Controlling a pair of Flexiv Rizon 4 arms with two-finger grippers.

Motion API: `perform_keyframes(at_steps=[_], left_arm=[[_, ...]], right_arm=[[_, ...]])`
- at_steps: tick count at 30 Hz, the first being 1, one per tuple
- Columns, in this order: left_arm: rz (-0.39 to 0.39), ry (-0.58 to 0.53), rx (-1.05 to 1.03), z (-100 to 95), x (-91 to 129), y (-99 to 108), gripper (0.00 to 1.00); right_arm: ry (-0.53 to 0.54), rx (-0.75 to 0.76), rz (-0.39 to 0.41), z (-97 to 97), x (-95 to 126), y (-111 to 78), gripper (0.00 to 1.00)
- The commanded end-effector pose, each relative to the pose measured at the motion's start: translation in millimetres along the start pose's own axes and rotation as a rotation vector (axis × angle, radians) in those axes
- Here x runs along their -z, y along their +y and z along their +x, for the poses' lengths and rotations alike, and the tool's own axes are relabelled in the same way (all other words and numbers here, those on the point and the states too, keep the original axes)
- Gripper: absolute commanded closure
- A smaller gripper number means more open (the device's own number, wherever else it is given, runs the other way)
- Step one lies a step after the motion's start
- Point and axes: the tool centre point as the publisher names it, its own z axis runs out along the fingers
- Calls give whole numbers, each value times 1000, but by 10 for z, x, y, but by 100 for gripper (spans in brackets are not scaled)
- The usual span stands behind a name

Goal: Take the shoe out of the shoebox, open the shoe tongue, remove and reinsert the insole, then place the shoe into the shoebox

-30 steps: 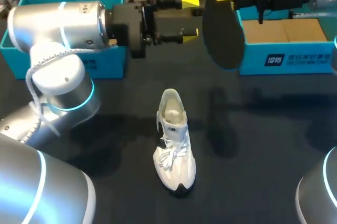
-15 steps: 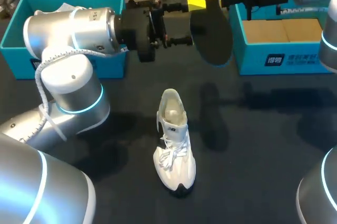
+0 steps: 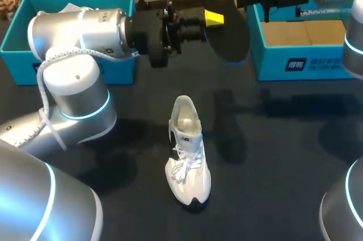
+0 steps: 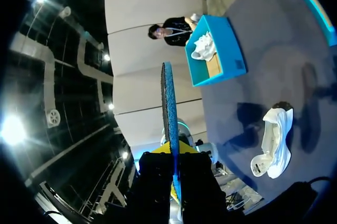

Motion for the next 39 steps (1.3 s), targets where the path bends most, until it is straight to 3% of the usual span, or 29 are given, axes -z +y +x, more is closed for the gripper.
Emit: perform_keyframes(at_steps=[1, 5, 7, 8, 17, 23, 31, 39], left_arm=[[11, -2, 8, 15, -59, 26, 100], [17, -7, 24, 9, -62, 16, 100], [18, -9, 32, -1, -56, 11, 100], [18, -10, 34, -9, -51, 7, 100], [10, -12, 42, -29, 26, 13, 100], [2, -2, 61, 0, 76, 30, 100], [-14, 8, 76, 21, 96, 49, 100], [-14, 8, 76, 21, 96, 49, 100]], right_arm=[[5, 3, -19, -18, 34, -69, 100], [16, 26, -34, -24, 62, -96, 100], [18, 43, -37, -16, 80, -106, 53], [17, 55, -40, -8, 97, -119, 0], [11, 151, -68, -57, 363, -326, 0], [41, 279, -42, -123, 530, -546, 0], [50, 340, -34, -175, 767, -747, 0], [37, 376, -45, -261, 979, -755, 0]])
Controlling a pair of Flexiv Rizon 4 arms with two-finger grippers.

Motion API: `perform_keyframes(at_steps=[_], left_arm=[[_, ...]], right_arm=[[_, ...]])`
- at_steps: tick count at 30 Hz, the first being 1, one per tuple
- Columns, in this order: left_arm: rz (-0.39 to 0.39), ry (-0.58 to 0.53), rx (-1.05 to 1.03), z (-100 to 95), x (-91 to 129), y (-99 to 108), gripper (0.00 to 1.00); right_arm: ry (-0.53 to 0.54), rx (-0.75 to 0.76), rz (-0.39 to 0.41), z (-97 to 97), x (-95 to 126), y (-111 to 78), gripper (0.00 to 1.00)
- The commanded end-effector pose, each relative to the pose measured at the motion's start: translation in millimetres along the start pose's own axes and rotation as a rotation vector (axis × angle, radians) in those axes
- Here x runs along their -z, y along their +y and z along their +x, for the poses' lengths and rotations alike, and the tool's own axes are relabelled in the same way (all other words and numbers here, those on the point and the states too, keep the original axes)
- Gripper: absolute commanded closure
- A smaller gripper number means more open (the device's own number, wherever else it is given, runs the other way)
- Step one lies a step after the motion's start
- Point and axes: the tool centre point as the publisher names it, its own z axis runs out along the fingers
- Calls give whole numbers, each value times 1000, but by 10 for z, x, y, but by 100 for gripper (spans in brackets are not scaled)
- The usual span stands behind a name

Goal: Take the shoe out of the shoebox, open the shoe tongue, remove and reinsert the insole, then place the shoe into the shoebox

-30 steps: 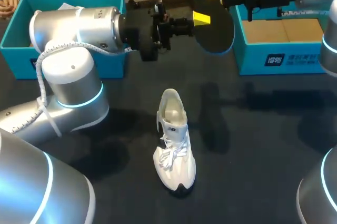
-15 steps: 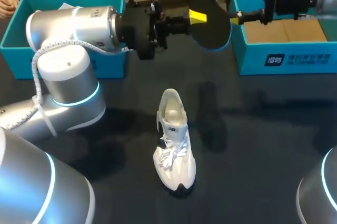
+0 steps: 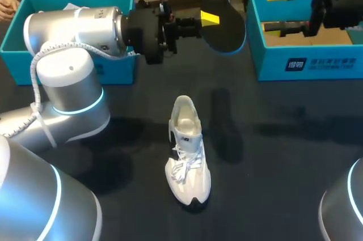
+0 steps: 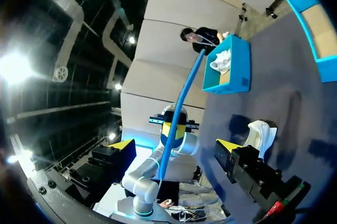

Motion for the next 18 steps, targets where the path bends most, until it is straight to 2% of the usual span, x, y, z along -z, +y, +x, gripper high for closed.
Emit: perform_keyframes(at_steps=[1, 12, 18], left_arm=[[-3, -3, -2, 8, -2, -10, 100], [-3, -3, -2, 8, -2, -10, 100], [-22, 52, 308, -54, 35, -105, 100]], right_arm=[[1, -1, -2, -22, 106, -57, 0], [8, -7, -5, -69, 153, -35, 0], [8, -7, -5, -69, 153, -35, 0]])
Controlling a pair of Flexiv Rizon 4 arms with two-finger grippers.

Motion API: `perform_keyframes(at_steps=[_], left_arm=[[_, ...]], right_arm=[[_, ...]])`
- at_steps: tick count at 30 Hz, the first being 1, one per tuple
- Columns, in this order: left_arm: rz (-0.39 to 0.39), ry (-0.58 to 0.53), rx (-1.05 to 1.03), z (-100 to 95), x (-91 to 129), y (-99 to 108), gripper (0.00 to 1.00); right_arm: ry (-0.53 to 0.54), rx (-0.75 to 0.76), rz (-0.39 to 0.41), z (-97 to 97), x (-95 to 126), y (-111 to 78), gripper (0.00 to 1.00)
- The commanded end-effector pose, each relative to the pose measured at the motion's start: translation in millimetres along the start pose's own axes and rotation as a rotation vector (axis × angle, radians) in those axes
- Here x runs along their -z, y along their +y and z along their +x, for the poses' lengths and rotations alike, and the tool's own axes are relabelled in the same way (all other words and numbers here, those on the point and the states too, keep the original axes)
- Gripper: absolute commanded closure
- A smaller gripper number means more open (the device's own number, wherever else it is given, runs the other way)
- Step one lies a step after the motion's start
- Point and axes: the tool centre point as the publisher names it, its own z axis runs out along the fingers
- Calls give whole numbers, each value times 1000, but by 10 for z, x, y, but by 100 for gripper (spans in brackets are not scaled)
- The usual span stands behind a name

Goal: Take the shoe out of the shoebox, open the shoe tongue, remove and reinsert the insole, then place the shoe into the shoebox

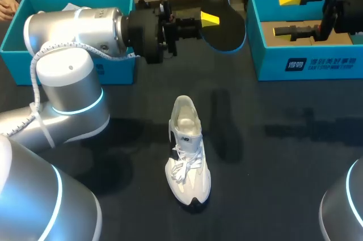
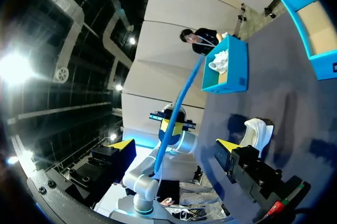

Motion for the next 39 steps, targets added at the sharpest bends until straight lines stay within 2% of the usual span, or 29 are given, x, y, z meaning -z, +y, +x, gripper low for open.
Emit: perform_keyframes(at_steps=[1, 5, 9, 10, 13, 15, 18, 21, 23, 24, 39], left_arm=[[-23, 28, 228, -82, 49, -103, 100], [-64, 93, 431, -109, 86, -115, 100], [-111, 112, 631, -100, 129, -105, 100], [-152, 154, 788, -74, 155, -92, 100], [-159, 144, 971, -43, 177, -81, 100], [-145, 125, 1109, -35, 177, -86, 100], [-156, 37, 1298, -49, 176, -66, 100], [-180, -42, 1520, -81, 166, -47, 100], [-198, -43, 1592, -97, 163, -39, 100], [-203, -96, 1679, -111, 147, -39, 100], [-192, -90, 1698, -113, 145, -34, 100]], right_arm=[[-2, -1, 0, 2, -11, 4, 0], [-2, -1, 0, 2, -11, 4, 0], [-2, -1, 0, 2, -11, 4, 0], [-2, -1, 0, 2, -11, 4, 0], [-2, -1, 0, 2, -11, 4, 0], [-2, -1, 0, 2, -11, 4, 0], [-2, -1, 0, 2, -11, 4, 0], [-2, -1, 0, 2, -11, 4, 0], [-2, -1, 0, 2, -11, 4, 0], [-2, -1, 0, 2, -11, 4, 0], [-2, -1, 0, 2, -11, 4, 0]])
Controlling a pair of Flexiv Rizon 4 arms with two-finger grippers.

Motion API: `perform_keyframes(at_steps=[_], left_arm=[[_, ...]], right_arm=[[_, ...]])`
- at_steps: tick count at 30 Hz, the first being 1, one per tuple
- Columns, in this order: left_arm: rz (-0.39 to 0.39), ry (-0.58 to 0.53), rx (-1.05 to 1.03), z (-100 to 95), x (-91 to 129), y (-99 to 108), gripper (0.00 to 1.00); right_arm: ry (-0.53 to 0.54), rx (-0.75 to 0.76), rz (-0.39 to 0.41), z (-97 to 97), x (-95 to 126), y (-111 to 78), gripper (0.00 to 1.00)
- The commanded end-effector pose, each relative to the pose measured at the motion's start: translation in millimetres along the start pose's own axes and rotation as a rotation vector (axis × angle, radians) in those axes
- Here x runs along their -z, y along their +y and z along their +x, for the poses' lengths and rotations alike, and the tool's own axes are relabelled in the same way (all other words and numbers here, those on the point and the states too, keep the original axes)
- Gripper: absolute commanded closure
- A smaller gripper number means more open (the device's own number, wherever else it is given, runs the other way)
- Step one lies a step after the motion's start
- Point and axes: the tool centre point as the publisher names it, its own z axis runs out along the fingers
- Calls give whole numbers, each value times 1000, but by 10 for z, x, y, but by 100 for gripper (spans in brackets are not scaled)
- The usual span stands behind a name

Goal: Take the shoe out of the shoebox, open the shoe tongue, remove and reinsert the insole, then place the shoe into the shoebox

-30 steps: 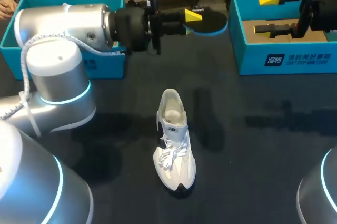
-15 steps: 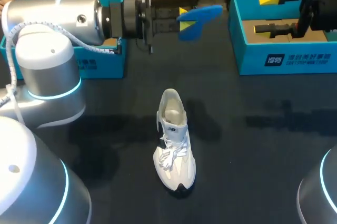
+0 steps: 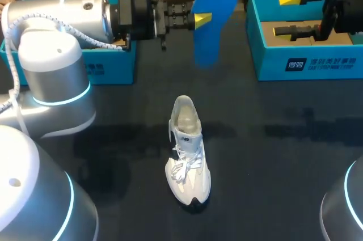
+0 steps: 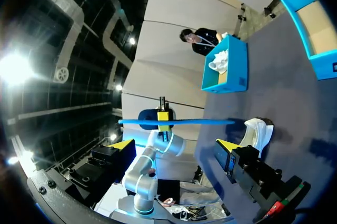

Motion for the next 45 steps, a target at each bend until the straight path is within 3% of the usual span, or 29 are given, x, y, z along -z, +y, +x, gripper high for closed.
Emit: perform_keyframes(at_steps=[1, 4, 5, 6, 15, 22, 36, 45], left_arm=[[-6, -56, 428, 28, -19, -19, 100], [14, -48, 577, 18, -33, -26, 100], [-31, -38, 657, 12, -44, -19, 100], [-5, -40, 713, 4, -43, -13, 100], [-48, 42, 1194, -73, -52, 97, 100], [8, 76, 1453, -133, -74, 193, 100], [88, 101, 1687, -147, -70, 208, 100], [152, 182, 1755, -146, -114, 283, 100]], right_arm=[[-1, 0, -1, -3, -12, 2, 0], [-1, 0, -1, -3, -12, 2, 0], [-1, 0, -1, -3, -12, 2, 0], [-1, 0, -1, -3, -12, 2, 0], [-1, 0, -1, -3, -12, 2, 0], [-1, 0, -1, -3, -12, 2, 0], [-1, 0, -1, -3, -12, 2, 0], [-214, 70, -39, 318, -45, -80, 0]])
